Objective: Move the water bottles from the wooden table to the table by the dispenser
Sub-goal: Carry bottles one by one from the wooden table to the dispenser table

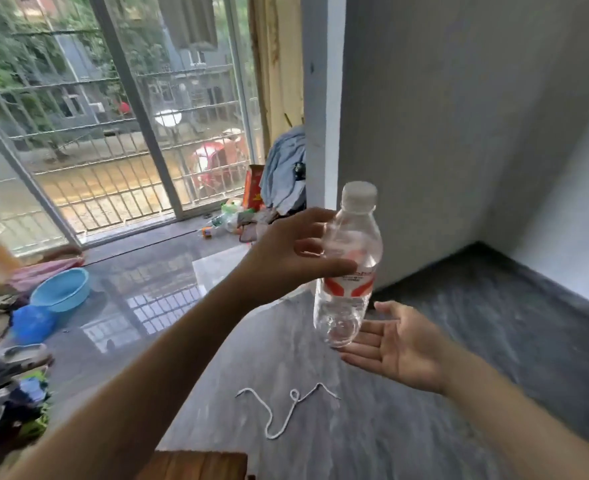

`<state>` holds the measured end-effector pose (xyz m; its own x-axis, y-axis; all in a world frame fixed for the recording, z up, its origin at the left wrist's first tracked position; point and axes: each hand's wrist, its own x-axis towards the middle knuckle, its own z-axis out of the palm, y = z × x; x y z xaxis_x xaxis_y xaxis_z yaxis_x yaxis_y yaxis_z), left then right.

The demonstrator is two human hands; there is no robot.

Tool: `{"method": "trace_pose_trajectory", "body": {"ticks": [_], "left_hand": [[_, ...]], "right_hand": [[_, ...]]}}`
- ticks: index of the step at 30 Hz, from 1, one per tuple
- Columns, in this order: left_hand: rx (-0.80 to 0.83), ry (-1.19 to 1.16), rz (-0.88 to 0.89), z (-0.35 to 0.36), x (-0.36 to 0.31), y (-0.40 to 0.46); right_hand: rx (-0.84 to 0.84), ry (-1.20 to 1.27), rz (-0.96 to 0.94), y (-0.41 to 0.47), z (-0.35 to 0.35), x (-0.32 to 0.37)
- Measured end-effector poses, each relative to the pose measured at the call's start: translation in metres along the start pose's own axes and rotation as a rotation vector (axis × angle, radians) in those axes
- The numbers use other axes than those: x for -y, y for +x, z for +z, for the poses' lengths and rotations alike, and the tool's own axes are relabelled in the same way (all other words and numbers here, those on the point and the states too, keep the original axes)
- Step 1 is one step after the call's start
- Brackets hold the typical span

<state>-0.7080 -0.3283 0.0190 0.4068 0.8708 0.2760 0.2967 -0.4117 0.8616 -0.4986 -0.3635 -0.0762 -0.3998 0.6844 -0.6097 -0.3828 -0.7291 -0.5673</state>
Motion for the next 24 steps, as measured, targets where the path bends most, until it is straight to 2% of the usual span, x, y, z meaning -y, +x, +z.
{"method": "trace_pose_trajectory", "body": {"ticks": [13,24], "left_hand": [[0.434,-0.096,0.194,0.251,-0.084,0.109],[0.788,-0.195,0.292,0.406,-0.132,0.145]], "right_hand": [[-0.255,0.305,-0.249,-0.157,-0.209,0.021],[-0.464,0.568,-0.453,-0.249,-0.297,-0.012]]}}
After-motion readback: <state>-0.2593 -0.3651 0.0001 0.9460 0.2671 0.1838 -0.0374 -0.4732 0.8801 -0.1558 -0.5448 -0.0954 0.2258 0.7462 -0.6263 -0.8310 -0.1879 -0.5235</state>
